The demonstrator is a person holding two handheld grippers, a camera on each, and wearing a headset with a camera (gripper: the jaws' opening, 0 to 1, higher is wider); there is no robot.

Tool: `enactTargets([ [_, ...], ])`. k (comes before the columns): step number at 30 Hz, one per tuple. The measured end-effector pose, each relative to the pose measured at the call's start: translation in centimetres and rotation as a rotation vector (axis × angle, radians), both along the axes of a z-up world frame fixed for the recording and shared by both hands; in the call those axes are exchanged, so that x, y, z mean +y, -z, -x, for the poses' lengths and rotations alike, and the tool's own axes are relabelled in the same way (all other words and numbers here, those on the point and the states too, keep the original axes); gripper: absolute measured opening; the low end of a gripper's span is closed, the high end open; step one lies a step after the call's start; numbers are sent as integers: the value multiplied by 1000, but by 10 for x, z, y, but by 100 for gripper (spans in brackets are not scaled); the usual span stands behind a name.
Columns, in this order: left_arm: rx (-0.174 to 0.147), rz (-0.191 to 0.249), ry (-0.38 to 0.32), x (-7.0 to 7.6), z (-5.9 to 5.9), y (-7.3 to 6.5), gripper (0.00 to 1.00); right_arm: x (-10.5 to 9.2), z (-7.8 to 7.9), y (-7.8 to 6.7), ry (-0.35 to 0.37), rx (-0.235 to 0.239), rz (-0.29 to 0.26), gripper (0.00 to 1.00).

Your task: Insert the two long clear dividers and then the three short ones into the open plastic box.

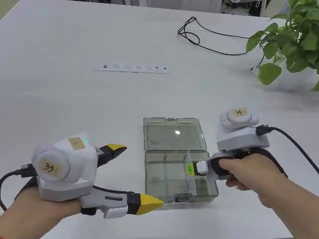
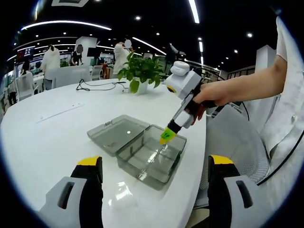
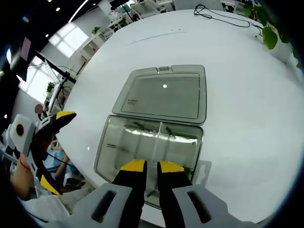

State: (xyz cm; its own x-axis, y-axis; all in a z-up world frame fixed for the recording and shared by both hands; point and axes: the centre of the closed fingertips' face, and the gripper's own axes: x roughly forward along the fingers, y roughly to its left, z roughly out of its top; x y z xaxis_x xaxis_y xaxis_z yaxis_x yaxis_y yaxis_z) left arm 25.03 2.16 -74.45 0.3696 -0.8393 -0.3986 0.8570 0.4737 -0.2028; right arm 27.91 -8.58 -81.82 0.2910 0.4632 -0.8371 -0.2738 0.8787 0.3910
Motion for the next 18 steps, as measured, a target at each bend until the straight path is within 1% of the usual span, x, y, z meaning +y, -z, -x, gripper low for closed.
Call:
enactTargets([
  [2,-1,-4,-6,1,0,0,94,-1,2,-1,9,5,-20,11],
  [3,0,-7,-9,2,1,0,94,-1,3,-3,7,-3,-36,11],
  [6,2,-16,-14,3,4,0,94,-3,5,-7,-3,-24,-54,13],
  [9,4,-20,-20,2,6,-2,93,-5,6,-15,-1,-46,-87,13],
  [11,5,-24,-24,2,8,-3,93,-8,6,-21,-3,-72,-101,15],
  [13,3,-26,-31,1,10,-4,93,-10,6,-27,-23,-102,-112,16],
  [14,4,-29,-35,1,11,-4,93,-11,3,-31,-45,-142,-115,18],
  [16,5,-33,-43,1,13,-5,93,-14,5,-37,-65,-168,-117,22],
  [17,5,-34,-45,1,13,-5,93,-16,7,-38,-69,-167,-122,22],
  [18,5,-34,-51,1,14,-5,93,-17,7,-41,-76,-177,-130,23],
])
